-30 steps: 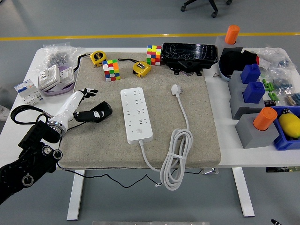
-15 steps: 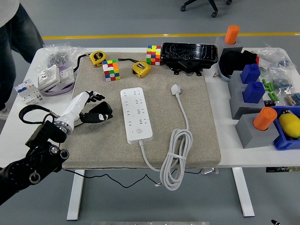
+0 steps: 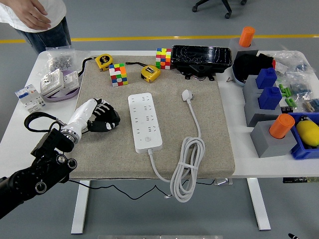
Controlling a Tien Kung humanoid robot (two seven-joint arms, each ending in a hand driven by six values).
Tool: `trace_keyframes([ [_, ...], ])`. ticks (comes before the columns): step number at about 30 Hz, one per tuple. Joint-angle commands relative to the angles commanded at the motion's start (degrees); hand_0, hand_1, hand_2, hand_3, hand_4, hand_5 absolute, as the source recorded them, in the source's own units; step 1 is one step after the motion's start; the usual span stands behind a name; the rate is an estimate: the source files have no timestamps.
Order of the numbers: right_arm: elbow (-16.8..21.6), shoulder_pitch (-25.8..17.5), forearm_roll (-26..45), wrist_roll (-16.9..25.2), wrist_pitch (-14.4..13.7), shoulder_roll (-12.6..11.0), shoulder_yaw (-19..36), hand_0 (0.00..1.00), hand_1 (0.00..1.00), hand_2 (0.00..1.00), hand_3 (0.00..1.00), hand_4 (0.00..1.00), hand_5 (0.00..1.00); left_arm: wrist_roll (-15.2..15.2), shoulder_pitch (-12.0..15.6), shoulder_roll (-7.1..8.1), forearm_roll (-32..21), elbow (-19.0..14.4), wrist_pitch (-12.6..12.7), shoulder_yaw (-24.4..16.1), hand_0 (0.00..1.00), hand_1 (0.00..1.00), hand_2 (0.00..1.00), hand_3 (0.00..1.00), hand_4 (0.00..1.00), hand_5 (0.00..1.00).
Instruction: Put the plug near the board,insert it into the board,press the button,pull the plug out
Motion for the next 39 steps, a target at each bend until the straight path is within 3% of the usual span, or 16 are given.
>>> trace_keyframes([
  [12,0.08,-0.12,-0.01,0.01,-0.02,-0.01,0.02,0.679,0.687,0.695,0.597,0.933,0.53,-0.59,0.3,0.16,-1.85,-0.49,0.69,-0.11,0.323,0.343,0.44,0.557,0.576,0.002],
  [20,0.06,-0.14,0.03,-0.04,0.02,-0.05,-0.04,0.679,0.687,0.694,0.597,0.934,0.53,-5.55,-0.08,0.36,-2.95,-2.11,1.84,0.06,0.323,0.34,0.43,0.559,0.573,0.002],
  [27,0.09,-0.16,0.1,-0.04,0.0,-0.11,-0.09,0.679,0.688,0.695,0.597,0.933,0.53,-10.12,-2.95,0.9,-4.41,-2.51,-0.26,4.21,0.327,0.341,0.427,0.558,0.57,0.002],
  [39,0.05,-0.09,0.22,-0.05,0.0,-0.19,-0.31,0.679,0.687,0.696,0.597,0.933,0.529,-11.2,-7.9,0.33,-3.13,-0.42,-2.29,10.11,0.333,0.346,0.427,0.56,0.571,0.002],
])
